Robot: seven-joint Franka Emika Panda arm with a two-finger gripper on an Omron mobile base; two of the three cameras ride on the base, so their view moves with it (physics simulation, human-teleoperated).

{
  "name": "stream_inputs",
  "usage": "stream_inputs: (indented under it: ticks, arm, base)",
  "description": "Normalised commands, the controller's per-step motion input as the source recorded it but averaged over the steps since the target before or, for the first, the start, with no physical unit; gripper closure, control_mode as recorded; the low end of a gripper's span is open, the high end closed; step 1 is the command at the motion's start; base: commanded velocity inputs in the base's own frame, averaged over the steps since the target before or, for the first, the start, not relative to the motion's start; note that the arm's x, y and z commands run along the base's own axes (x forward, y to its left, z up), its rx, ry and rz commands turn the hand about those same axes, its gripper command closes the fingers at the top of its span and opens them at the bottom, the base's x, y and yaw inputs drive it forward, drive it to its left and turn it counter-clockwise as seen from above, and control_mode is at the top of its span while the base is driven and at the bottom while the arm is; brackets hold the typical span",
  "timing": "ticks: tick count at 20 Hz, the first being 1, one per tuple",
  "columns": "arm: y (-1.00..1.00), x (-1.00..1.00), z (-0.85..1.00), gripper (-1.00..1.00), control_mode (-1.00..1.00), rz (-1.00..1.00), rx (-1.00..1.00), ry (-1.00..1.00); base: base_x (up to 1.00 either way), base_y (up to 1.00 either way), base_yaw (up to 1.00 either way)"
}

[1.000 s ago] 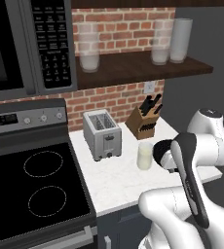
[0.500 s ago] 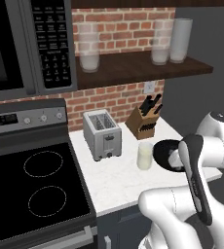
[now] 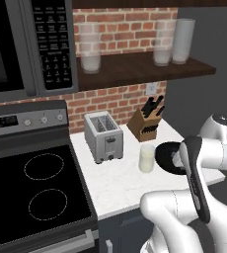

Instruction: Grab a lemon wedge from the fridge and one ice cube from the ice bowl, and put them in the glass of lemonade.

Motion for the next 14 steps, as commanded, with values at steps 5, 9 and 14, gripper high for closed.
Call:
stream_inputs:
  ticks: [5, 9, 14]
  arm:
    - [-0.26, 0.19, -0.01, -1.00, -1.00, -0.07, -0.06, 0.00]
    - [-0.34, 0.23, -0.04, -1.00, -1.00, -0.05, -0.03, 0.00]
    - [-0.29, 0.25, -0.10, -1.00, -1.00, -0.03, -0.01, 0.00]
  base:
    - [0.00, 0.00, 0.00]
    - [0.00, 0.00, 0.00]
    - [0.00, 0.00, 0.00]
